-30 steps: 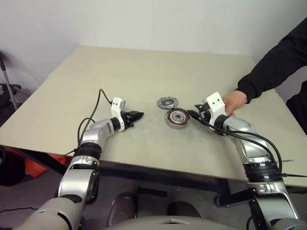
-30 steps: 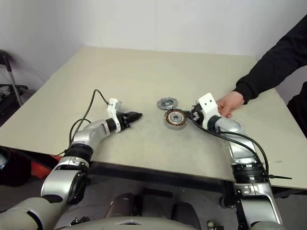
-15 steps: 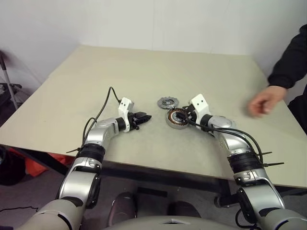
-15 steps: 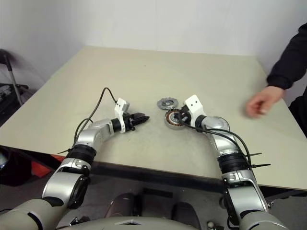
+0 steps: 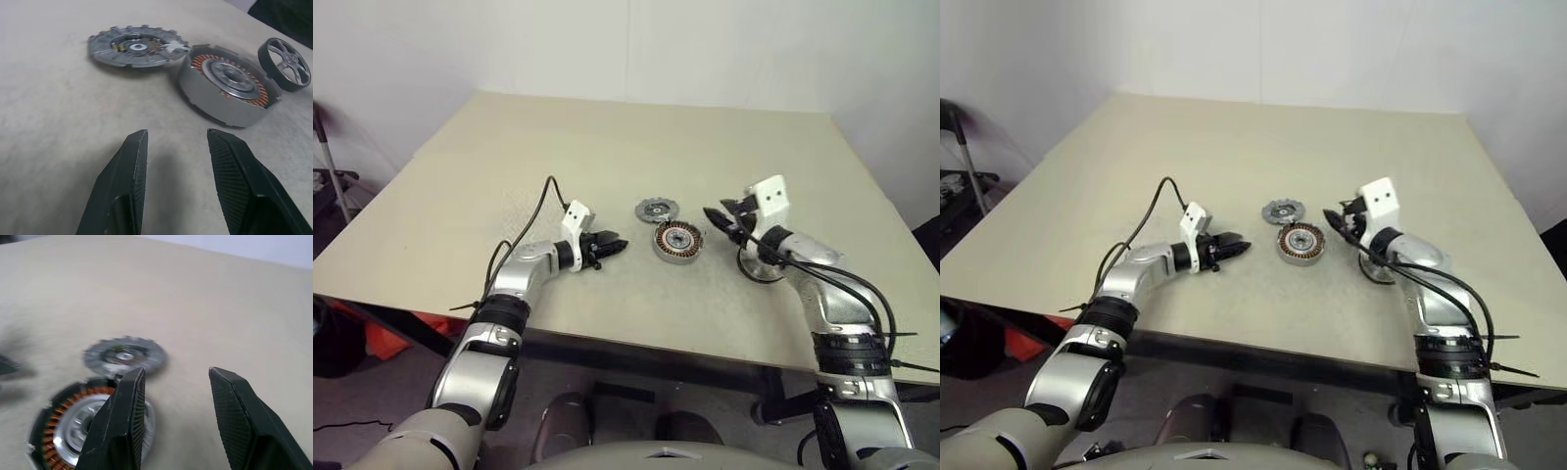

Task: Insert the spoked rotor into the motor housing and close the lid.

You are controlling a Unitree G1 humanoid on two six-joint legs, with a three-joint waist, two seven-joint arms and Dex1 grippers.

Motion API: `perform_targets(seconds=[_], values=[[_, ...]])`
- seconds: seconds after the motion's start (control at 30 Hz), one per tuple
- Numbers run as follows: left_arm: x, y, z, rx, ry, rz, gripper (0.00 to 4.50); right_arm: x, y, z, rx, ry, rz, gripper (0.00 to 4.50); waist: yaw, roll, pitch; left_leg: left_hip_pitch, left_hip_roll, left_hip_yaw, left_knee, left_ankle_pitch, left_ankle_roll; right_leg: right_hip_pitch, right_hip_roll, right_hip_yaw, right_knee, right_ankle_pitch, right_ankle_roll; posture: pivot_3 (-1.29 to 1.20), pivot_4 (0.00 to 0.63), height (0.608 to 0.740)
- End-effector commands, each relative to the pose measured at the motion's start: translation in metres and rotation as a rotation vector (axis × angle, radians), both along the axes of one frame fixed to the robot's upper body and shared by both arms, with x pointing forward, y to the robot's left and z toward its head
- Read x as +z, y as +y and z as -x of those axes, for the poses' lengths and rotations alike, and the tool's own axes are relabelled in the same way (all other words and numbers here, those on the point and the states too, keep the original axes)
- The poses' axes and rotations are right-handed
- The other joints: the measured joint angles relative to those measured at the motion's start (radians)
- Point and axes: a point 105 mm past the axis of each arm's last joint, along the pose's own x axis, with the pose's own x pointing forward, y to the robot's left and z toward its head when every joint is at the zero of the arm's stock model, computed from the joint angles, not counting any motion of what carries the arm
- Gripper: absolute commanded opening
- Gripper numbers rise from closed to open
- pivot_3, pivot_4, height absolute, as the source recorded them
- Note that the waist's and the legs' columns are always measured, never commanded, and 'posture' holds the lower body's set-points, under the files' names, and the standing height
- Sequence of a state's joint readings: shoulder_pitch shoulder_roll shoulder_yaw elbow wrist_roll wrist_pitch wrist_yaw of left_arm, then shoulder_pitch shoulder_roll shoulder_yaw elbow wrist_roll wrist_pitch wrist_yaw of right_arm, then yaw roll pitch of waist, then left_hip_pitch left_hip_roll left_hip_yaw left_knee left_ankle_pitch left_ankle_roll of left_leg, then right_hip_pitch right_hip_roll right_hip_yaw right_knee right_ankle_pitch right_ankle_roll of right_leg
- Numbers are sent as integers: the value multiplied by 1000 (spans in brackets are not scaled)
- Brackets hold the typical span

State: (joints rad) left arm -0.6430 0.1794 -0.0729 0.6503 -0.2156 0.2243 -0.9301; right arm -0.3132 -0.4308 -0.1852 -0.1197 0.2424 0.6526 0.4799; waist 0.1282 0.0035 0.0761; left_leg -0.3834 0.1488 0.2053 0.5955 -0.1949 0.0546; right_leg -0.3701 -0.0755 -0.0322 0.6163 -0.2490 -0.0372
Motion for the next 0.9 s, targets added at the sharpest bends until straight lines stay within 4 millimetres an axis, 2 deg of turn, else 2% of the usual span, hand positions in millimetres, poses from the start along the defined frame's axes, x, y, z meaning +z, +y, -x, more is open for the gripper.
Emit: perform_targets(seconds=[0.03,0.13,0.33,0.4,0.57,0.7,0.8,0.9], values=[[24,-16,-4,-76,-125,-11,2018,12,-17,9,-91,-17,-35,2077,-1,0,0,0,0,0,0,0,0,0,0,0,0,0,0,0,0,740],[23,-27,-1,-146,-164,-62,2018,7,-43,25,-200,19,-75,2077,-1,0,0,0,0,0,0,0,0,0,0,0,0,0,0,0,0,740],[19,-36,3,-247,-184,-105,2018,-1,-78,52,-397,43,-153,2077,-2,1,0,1,0,0,-2,1,-1,-1,0,0,-1,0,0,0,0,740],[17,-37,7,-287,-180,-116,2018,-6,-78,60,-409,63,-210,2077,-2,1,0,1,0,0,-3,1,-1,-1,0,0,0,0,0,0,0,740],[12,-39,13,-376,-178,-147,2018,-17,-62,71,-358,112,-394,2077,-1,2,-1,3,0,0,-3,1,-2,0,0,1,-1,0,0,0,0,740],[14,-39,11,-385,-188,-155,2018,-29,-69,75,-407,139,-510,2077,0,2,-1,3,-1,0,-4,2,-3,0,0,1,-1,0,0,0,0,740],[14,-40,10,-390,-192,-158,2018,-37,-76,78,-443,159,-514,2077,1,2,-1,3,-1,0,-4,2,-3,1,0,1,-1,0,0,0,0,740],[12,-39,12,-395,-193,-161,2018,-33,-79,80,-447,137,-516,2077,2,2,-1,3,-1,0,-7,3,-5,0,0,1,-2,0,0,0,0,740]])
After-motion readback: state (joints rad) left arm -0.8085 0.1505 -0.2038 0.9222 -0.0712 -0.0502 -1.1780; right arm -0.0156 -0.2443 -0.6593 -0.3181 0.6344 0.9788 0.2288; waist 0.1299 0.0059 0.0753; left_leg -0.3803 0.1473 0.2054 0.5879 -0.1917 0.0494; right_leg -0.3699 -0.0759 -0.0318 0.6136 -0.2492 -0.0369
